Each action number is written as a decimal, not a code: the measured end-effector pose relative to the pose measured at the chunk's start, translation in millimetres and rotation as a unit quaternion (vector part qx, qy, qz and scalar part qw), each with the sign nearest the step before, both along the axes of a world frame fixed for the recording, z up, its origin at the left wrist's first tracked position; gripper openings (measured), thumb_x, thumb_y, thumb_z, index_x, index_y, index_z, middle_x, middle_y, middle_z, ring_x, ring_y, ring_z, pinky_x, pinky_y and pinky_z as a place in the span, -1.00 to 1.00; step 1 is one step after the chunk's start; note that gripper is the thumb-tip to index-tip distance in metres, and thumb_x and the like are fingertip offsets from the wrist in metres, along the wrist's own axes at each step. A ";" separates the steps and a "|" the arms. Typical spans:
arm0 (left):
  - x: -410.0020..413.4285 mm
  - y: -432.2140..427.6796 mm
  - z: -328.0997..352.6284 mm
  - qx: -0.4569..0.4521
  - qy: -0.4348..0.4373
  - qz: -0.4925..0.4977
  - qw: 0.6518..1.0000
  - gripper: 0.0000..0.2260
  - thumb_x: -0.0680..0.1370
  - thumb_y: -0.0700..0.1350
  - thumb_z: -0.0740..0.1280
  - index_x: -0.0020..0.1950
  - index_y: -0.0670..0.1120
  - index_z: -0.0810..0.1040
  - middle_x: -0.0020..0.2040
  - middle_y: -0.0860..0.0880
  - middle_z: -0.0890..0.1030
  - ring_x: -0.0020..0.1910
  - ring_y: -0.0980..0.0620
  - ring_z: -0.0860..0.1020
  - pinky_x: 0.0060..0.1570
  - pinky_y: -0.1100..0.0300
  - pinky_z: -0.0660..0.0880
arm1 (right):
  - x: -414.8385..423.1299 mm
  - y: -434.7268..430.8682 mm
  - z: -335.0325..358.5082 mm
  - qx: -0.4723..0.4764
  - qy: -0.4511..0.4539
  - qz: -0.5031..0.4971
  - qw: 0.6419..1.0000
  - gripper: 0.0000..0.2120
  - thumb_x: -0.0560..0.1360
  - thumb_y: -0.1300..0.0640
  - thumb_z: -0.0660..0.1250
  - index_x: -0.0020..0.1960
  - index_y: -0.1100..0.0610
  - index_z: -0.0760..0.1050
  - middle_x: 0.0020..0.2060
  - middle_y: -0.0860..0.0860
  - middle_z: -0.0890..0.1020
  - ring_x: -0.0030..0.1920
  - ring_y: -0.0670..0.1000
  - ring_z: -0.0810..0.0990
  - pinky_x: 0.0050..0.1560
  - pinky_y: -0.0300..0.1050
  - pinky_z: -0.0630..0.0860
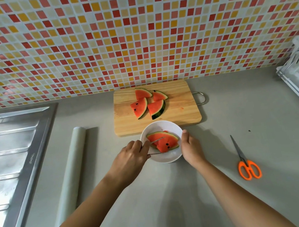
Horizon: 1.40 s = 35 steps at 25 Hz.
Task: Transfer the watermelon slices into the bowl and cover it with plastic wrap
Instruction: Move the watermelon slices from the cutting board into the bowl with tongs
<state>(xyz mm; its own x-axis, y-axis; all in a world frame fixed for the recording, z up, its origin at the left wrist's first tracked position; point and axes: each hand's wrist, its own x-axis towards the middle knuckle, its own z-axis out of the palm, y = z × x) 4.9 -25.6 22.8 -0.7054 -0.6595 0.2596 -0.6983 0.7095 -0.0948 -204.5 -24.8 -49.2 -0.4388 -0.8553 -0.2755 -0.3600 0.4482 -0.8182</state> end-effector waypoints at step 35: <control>-0.7 -75.6 -65.9 0.202 0.327 0.372 0.845 -0.66 0.54 -0.07 0.32 0.25 -0.20 0.50 -0.03 -0.26 0.59 -0.07 -0.28 0.54 -0.11 0.01 0.41 | -0.1 0.4 4.0 0.010 0.020 0.007 1.000 -0.58 0.61 -0.01 -0.06 -0.35 0.10 0.29 -0.42 0.04 0.48 -0.37 0.01 0.46 -0.39 -0.15 0.30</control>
<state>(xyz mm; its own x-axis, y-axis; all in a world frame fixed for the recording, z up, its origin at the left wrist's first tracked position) 4.1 -101.1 -43.1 0.1505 -0.9852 0.0817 -0.7745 -0.0661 0.6291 -204.6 -24.4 -45.2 -0.4381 -0.8557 -0.2754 -0.3992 0.4597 -0.7933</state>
